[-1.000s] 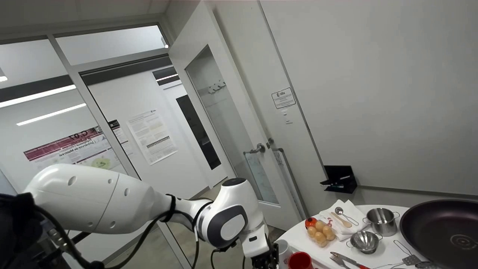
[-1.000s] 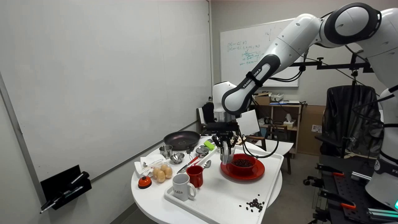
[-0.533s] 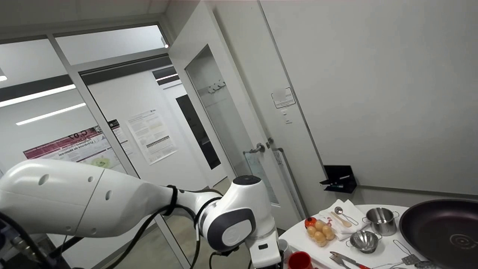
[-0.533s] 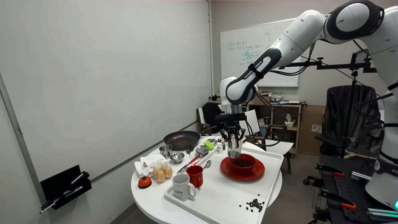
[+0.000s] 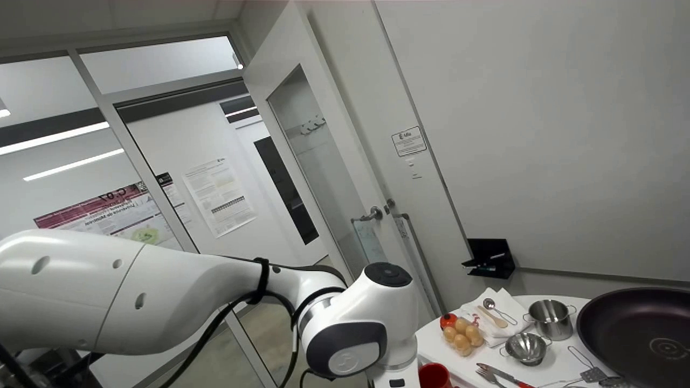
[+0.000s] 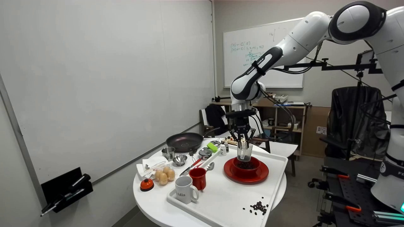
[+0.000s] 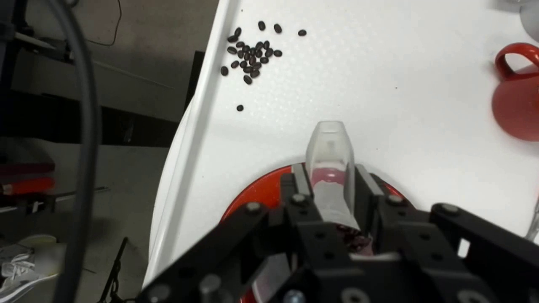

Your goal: Pick up the jug and pour its contents in the red bowl

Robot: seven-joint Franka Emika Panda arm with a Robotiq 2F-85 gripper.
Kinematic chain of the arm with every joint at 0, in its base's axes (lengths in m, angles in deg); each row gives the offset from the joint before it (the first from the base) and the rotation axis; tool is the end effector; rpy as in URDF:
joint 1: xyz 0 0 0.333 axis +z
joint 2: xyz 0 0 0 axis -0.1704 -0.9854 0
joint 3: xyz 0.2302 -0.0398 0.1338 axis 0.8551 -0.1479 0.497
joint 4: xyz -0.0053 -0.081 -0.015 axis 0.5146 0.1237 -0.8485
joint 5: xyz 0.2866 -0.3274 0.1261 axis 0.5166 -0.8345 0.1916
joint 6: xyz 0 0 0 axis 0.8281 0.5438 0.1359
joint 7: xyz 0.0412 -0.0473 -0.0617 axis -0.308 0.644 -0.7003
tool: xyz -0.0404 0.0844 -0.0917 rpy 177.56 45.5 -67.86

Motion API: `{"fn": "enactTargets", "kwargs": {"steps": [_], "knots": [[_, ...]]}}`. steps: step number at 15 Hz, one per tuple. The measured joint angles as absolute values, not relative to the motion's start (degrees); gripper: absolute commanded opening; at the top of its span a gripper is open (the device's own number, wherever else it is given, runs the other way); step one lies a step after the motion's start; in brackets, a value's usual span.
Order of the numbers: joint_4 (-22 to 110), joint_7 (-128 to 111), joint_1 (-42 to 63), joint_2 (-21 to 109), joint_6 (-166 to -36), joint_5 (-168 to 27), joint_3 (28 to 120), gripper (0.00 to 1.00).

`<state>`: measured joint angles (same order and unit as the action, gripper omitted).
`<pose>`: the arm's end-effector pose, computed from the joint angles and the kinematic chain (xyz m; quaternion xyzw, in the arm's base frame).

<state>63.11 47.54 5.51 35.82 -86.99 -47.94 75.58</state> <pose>0.6058 -0.0484 0.1330 -0.7534 0.6319 0.1740 0.0530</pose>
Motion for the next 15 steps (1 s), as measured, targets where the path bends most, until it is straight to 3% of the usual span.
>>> {"fn": "enactTargets", "kwargs": {"steps": [15], "knots": [[59.77,28.29,-1.73,33.28,-70.28,-27.22,73.93,0.07]]}}
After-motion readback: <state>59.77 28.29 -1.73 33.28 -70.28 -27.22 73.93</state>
